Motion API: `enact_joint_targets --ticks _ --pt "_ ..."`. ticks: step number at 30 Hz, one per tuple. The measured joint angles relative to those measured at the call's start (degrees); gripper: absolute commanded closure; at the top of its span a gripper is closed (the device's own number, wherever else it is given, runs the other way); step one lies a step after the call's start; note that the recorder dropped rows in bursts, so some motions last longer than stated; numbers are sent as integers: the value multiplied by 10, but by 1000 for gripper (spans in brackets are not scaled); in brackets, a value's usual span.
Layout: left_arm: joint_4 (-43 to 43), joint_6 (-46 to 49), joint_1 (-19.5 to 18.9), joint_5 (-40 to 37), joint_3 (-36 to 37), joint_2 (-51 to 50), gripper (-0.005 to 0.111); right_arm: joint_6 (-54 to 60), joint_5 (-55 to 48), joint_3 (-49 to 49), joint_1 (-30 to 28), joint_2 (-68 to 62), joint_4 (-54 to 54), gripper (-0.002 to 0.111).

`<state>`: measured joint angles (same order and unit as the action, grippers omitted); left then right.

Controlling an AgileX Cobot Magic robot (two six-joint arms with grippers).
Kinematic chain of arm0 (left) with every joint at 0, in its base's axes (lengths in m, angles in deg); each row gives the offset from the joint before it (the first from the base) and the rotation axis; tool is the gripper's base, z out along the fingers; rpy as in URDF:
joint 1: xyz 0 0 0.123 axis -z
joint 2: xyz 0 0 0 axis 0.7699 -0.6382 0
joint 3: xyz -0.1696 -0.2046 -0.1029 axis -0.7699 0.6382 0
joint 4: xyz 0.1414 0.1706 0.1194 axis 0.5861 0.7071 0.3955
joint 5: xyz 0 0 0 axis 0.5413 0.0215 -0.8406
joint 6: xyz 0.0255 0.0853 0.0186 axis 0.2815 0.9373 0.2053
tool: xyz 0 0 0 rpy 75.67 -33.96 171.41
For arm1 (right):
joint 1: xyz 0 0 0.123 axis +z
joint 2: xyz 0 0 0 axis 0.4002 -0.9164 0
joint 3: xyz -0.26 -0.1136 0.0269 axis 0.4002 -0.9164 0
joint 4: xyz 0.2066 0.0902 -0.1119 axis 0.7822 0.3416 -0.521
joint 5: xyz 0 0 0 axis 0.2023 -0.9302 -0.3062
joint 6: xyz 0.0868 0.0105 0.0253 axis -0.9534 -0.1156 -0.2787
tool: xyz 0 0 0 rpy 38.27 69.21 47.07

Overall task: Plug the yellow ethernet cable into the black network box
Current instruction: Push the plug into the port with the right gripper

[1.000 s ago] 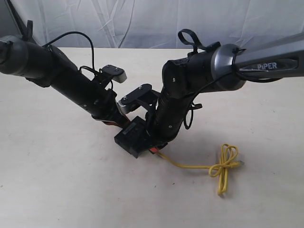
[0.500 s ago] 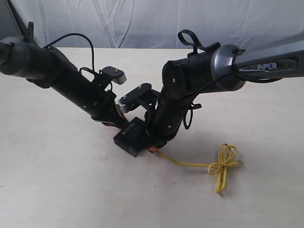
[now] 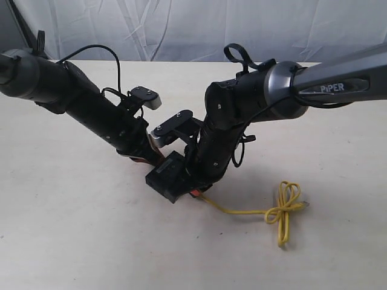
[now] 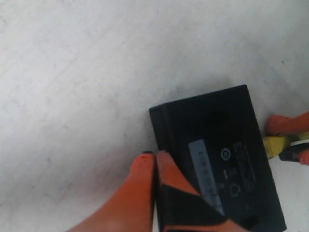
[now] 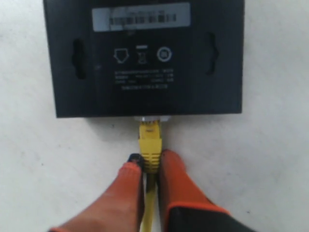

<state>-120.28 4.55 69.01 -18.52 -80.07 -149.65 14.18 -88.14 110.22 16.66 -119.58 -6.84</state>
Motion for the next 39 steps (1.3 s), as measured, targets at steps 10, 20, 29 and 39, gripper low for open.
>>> enact_joint_targets --ticks 10,20,29,39 --pt "0 1 0 10 0 0 107 0 6 0 0 0 -20 107" --pt "1 -15 5 29 1 0 98 0 43 6 0 0 -42 51" --pt "2 -24 8 44 1 0 79 -1 7 6 0 1 -70 52" --pt "10 -71 7 101 1 1 81 0 -31 6 -8 63 -83 98"
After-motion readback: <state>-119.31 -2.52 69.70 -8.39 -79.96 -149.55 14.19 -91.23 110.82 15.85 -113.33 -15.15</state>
